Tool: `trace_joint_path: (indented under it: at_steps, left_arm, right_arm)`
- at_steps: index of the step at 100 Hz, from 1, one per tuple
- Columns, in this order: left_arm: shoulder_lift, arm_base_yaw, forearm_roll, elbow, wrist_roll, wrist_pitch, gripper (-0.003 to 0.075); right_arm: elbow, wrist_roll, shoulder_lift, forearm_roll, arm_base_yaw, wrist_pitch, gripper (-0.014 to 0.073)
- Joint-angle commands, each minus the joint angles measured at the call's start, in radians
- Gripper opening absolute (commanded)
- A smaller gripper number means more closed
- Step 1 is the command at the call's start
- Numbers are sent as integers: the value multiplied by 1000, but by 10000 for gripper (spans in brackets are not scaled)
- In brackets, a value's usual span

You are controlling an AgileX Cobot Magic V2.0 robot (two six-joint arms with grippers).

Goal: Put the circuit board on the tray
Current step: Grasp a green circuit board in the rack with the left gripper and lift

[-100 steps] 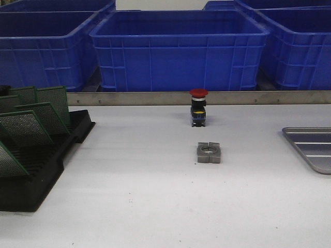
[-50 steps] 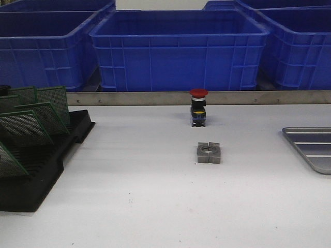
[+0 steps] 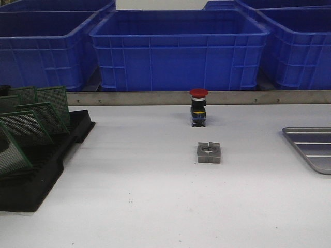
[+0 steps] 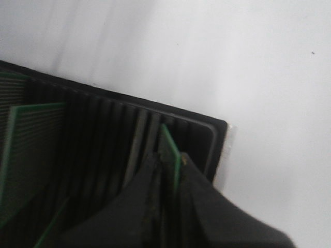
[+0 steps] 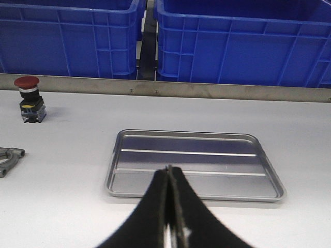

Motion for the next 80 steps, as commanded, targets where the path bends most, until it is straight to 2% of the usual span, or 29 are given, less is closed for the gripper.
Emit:
trace_joint_path:
  at_steps: [1,21,44,80]
  left_arm:
    - [-70,-6,-54,-58,-21,74,-20]
    - [-163,-6,-99,-113,-21,214,-20]
    - [-183,-41,-314,-115,-21,442,-20]
    - [-181,-288,-498,-115,-21,432,-20]
  right_arm:
    - [0,-7,-23,-3,-7,-74,-60]
    - [0,-7,-23,-3,-7,-74,-60]
    - [0,-7,-23,-3,-7,-74,-60]
    - [0,-7,-23,-5,-7,-75,-60]
